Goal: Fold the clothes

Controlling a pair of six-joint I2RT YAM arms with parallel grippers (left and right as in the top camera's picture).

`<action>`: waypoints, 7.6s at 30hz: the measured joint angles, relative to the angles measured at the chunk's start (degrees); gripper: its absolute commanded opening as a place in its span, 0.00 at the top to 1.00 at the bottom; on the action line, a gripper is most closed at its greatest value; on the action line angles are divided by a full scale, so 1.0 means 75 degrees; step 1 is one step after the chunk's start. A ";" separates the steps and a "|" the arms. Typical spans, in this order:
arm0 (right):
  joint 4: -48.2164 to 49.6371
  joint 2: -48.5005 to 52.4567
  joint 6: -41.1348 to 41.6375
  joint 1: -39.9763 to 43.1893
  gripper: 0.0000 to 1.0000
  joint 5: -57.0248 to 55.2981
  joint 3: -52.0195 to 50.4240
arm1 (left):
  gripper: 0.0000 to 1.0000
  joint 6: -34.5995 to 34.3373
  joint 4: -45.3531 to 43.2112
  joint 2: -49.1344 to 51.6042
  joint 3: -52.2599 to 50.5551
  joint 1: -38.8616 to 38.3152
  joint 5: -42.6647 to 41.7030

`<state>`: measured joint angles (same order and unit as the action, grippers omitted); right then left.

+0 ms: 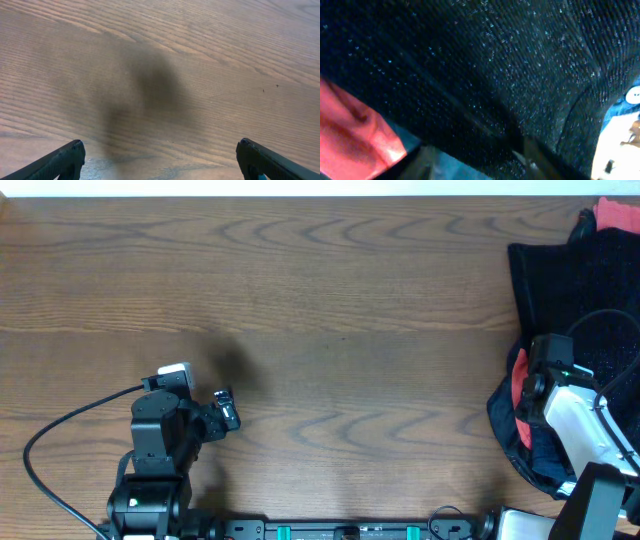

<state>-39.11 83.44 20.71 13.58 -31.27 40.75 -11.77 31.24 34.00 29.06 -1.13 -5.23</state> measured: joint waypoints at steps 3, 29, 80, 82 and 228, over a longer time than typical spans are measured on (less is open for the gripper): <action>0.0073 0.0000 0.0009 0.0000 0.51 -0.0015 0.0000 | 0.02 0.0003 0.0000 0.0000 0.0000 -0.0003 -0.0003; 0.0670 -0.0009 -0.0283 -0.0006 0.99 0.0804 0.0026 | 0.02 0.0003 0.0003 0.0000 0.0000 -0.0003 -0.0050; -0.0175 -0.1166 -0.0443 -0.2433 0.15 0.4130 0.1973 | 0.02 -0.1274 -0.0836 0.0597 0.0003 -0.0044 -0.1504; -0.0420 -0.1341 -0.0440 -0.1950 0.14 0.4048 0.1976 | 0.02 -0.1405 -0.0915 0.1081 0.0003 -0.0178 -0.1801; 0.2938 0.1725 -0.2299 -0.0542 0.49 0.4806 0.0641 | 0.94 -0.1014 0.2608 0.5353 0.1617 0.3299 -0.2060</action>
<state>-17.08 96.38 3.46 9.52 4.78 45.56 -19.38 50.81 74.15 41.19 23.62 -20.69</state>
